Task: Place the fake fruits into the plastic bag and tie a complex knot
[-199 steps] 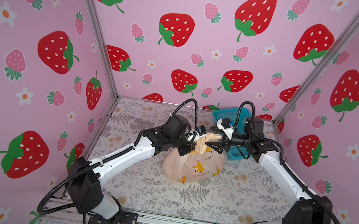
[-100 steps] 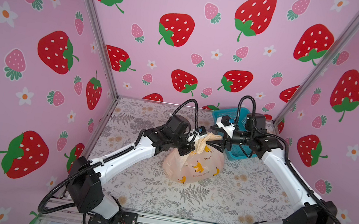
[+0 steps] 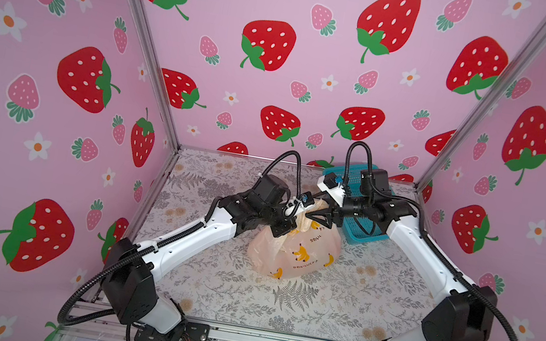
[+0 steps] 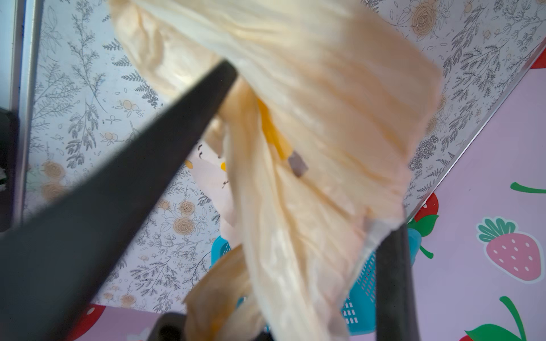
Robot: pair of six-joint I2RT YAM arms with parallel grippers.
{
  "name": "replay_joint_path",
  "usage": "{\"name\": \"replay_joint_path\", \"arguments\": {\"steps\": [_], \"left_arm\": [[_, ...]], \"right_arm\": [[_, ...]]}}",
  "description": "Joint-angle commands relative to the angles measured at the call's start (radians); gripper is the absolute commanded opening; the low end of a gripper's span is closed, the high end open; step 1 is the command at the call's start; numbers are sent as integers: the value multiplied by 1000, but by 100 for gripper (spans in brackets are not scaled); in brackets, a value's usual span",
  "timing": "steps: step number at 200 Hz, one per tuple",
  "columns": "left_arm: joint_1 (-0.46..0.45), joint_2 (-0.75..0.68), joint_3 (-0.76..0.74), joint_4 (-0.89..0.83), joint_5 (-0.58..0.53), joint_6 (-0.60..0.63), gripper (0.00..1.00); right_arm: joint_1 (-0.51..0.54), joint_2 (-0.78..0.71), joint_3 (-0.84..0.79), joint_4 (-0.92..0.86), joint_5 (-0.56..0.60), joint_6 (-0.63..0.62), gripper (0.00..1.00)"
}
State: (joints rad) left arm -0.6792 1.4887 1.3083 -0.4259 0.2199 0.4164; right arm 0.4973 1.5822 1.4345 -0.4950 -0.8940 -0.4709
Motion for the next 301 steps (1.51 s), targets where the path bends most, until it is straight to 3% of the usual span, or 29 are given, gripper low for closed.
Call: {"name": "replay_joint_path", "arguments": {"steps": [1,53,100,136,153,166,190,231,255,288,301], "left_arm": [[-5,-2,33,5,13,15,0],[-6,-8,31,9,12,17,0],[-5,-9,32,10,9,7,0],[-4,-15,32,13,5,-19,0],[-5,-21,34,6,1,-41,0],[-2,-30,34,-12,-5,-58,15],[14,-42,43,-95,11,-66,28],[40,-40,75,-236,35,-59,34],[51,-30,91,-251,18,-75,28],[53,-27,127,-232,65,-148,1],[53,-36,128,-217,96,-198,0]], "right_arm": [[2,29,45,-63,-20,-48,65],[3,61,58,-99,-51,-97,52],[3,48,33,-66,-62,-91,17],[3,13,-24,17,-65,-55,0],[3,-18,-62,79,-64,-19,0],[2,-48,-91,124,-48,6,0],[3,-83,-130,159,-34,30,0],[3,-112,-154,225,-31,54,0],[2,-125,-159,233,-25,58,0],[6,-149,-186,276,33,92,0],[10,-168,-206,305,70,112,0]]}}
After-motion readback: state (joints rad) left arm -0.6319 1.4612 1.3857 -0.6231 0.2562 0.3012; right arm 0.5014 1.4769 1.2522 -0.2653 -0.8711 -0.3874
